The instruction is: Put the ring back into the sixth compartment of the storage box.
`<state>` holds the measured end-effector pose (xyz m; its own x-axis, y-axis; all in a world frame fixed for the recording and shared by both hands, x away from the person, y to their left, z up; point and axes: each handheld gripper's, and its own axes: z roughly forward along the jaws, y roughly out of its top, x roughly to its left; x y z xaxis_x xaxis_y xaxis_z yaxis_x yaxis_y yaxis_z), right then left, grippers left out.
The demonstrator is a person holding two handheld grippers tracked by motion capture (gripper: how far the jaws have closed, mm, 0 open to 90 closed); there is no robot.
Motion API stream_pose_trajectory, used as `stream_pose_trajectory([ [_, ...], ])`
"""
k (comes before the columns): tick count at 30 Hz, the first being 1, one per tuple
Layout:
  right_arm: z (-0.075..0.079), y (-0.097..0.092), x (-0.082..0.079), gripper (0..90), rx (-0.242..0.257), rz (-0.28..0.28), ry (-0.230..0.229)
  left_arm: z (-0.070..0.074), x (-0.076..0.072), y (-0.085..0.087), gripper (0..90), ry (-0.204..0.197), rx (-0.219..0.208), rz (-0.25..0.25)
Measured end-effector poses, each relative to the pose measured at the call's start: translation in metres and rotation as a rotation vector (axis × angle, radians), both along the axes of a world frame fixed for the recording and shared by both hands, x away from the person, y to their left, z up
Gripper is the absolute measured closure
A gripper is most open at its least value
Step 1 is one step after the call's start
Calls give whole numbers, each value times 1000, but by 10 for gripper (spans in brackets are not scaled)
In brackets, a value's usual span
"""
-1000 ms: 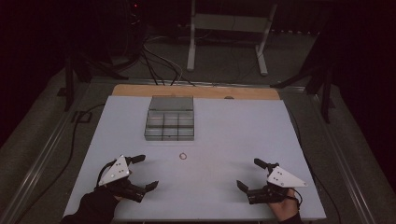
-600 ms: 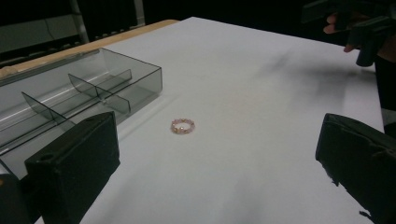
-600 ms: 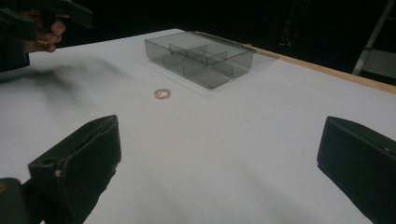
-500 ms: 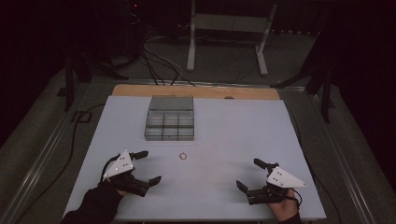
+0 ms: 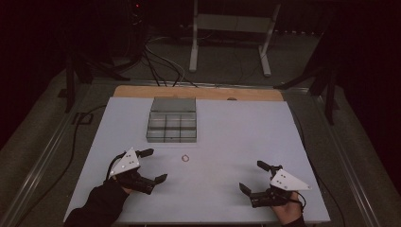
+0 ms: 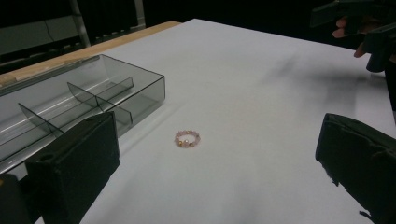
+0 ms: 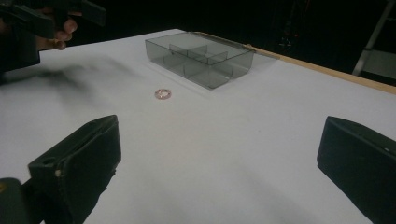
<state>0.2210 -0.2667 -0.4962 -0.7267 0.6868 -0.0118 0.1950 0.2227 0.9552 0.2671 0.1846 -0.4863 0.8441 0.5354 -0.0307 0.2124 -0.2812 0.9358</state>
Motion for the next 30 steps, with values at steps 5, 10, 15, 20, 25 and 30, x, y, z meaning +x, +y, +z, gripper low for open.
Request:
stream_pose_trajectory([
  [5,0,-1,0,0,3,-1,-2,-1,6,-4,8,5,6,5],
  [10,0,-1,0,0,4,-1,-3,-1,11,-11,8,22,21,9],
  [15,0,-1,0,0,5,-3,-3,-2,16,-16,8,26,28,4],
  [20,1,-1,-1,0,5,-7,-9,-4,20,-23,8,30,36,-3],
  [25,1,-2,-1,0,6,-8,-8,-5,23,-28,8,38,44,1],
  [30,1,-1,-1,0,6,-7,-8,-4,28,-34,8,48,51,5],
])
